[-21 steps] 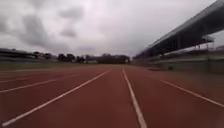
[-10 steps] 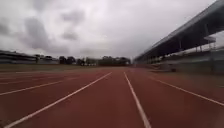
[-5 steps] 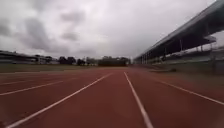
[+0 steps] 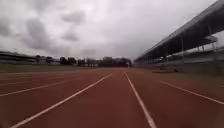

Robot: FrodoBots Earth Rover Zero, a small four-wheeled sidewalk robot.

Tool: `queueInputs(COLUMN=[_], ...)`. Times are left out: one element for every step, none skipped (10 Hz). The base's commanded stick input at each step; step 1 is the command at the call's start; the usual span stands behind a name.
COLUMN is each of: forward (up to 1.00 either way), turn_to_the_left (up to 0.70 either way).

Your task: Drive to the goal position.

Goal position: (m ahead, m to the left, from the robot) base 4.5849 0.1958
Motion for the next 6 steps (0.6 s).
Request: queueInputs(forward=[0.5,0.5,0.5,0.5,0.5,0.5], turn_to_the_left=[0.0,0.0,0.0,0.0,0.0,0.0])
